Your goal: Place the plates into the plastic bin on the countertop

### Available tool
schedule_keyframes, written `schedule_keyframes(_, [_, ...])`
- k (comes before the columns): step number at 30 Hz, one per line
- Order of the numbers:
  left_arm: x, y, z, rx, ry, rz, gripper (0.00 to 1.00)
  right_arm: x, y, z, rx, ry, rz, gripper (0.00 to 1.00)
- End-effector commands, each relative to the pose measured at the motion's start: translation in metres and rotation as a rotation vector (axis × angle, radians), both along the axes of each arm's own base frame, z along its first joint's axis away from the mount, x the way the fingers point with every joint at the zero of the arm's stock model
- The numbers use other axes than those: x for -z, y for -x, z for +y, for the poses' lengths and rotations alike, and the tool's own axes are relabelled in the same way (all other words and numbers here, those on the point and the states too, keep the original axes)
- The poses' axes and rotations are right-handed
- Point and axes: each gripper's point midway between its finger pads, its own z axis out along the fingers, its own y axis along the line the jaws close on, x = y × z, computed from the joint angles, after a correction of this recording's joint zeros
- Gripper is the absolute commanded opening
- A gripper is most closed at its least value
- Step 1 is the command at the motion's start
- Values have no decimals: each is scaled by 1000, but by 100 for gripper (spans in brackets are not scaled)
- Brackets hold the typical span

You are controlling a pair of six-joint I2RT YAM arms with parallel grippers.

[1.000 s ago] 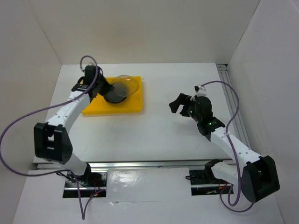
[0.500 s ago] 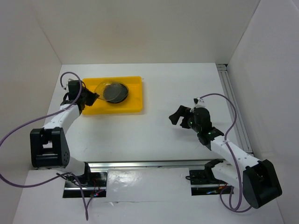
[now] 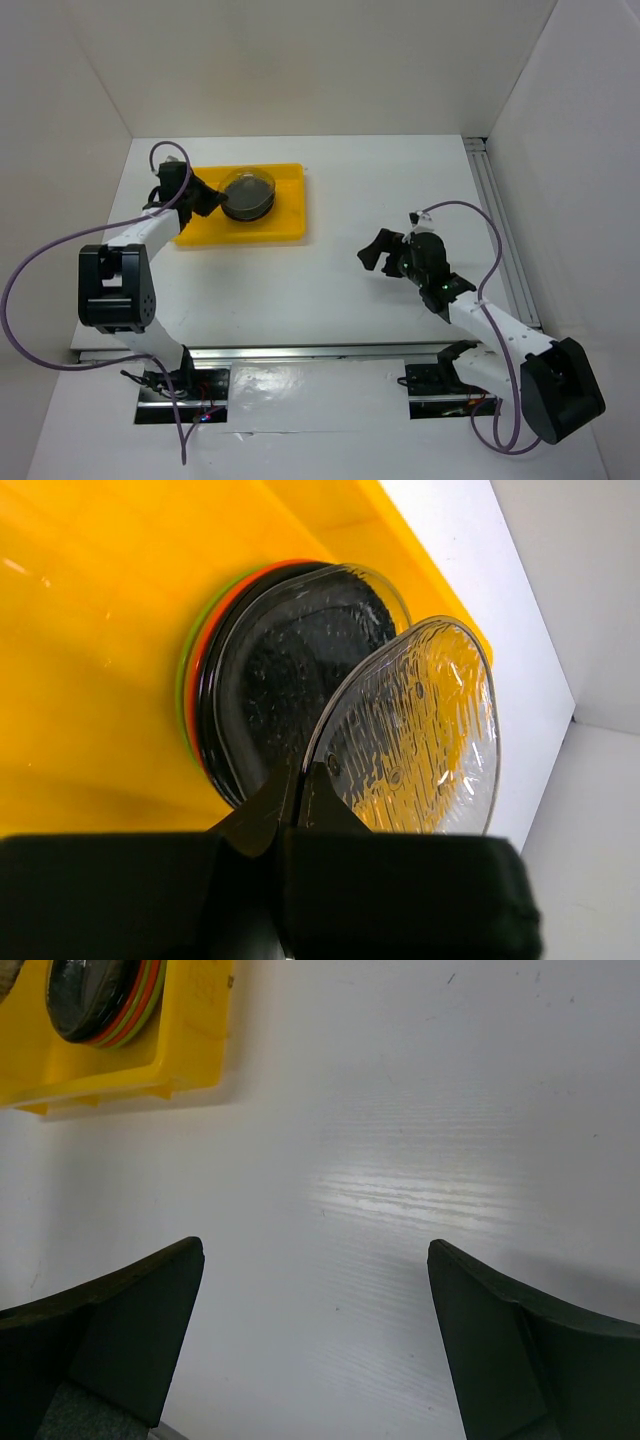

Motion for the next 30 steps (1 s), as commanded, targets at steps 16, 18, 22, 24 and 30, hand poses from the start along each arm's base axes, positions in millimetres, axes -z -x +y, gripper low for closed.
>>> schedule_keyframes(16, [-9, -31, 3, 42, -55, -4, 24, -4, 2, 18, -67, -3, -43, 100])
schedule_keyframes(18, [-9, -31, 2, 50, -50, -4, 35, -4, 2, 18, -67, -3, -43, 100])
schedule_keyframes(22, [-12, -29, -1, 55, -65, -6, 75, -4, 5, 16, -71, 6, -43, 100])
schedule_keyframes(24, [-18, -28, -6, 65, -66, -19, 84, -4, 5, 16, -71, 6, -43, 100])
schedule_keyframes(30, [-36, -15, -5, 39, -79, -34, 93, -8, 6, 18, -75, -9, -47, 100])
